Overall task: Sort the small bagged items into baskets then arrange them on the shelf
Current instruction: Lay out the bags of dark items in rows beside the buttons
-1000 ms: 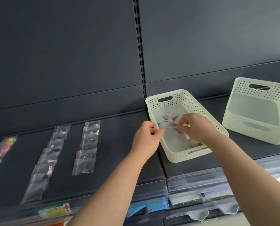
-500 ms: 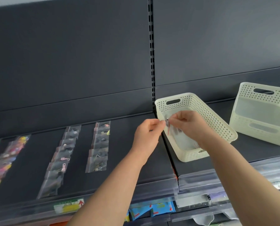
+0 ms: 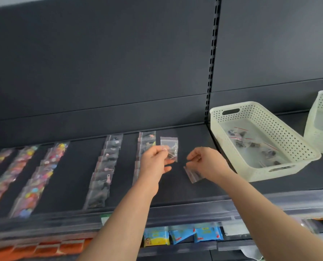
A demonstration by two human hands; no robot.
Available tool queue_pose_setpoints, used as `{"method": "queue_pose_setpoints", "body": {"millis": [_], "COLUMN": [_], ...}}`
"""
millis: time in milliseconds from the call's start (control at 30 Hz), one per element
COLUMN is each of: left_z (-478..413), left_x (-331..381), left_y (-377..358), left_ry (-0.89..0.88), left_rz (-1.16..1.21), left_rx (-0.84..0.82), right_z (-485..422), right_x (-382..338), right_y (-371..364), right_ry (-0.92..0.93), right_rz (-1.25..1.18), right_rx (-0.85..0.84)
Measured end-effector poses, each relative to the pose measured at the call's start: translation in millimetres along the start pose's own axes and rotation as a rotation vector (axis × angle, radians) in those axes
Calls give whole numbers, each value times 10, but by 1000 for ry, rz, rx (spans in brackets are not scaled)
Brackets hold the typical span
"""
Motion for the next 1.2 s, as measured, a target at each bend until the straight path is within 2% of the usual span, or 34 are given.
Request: {"method": "queue_pose_setpoints", "body": {"millis": [67,133,200,267,400,533,600,733,833,1000,1200], "left_z": [-23,-35,-39,-52,-98,-111,-104,-107,-117,-172,-212], "left_x": [-18,-30,-40,-49,-53,-110,-134,-239,-321,-431,-482], "left_y": [92,173,250,344,598,805,880,1021,1126,1199,1193], "left_ry": [15,35,47,42,-18,-14,23,58,-15,-155,-279], "left_rz": [38,82,69,-38,-179,-144,-97,-152,-334,-666,-867], "left_rx": [-19,-47,-82,-93,-81,-62,-44,-33,-27,-2,4], "right_z": [17,57,85,98,126,188,243,335,378,436,501], "right_x": [-102,-248,-347,-400,-516,-615,-663,-654,-624,-629,-642], "right_y": [-76,-155,-220,-273,-385,-485,-552,-700,-753,-845,-943], "right_ry": [28,14,-28,-60,-14,-187,-224,-235,-189,-89,-96], "right_rz": [-106,-347,-516,-551,-400,-809,-892,-779,-612,-302,-218], "right_rx": [-63,-131,-100,-73,-182,-245,-283,-128,-33,14,134]}}
Point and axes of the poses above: each hand's wrist, its own z-axis away from the middle knuckle, its own y-axis out of the back of the hand, x = y × z, the point moved 3 cm from there along -z, towards the middle knuckle, and after that the axes turned 8 degrees about x, right-handed, at the moved point
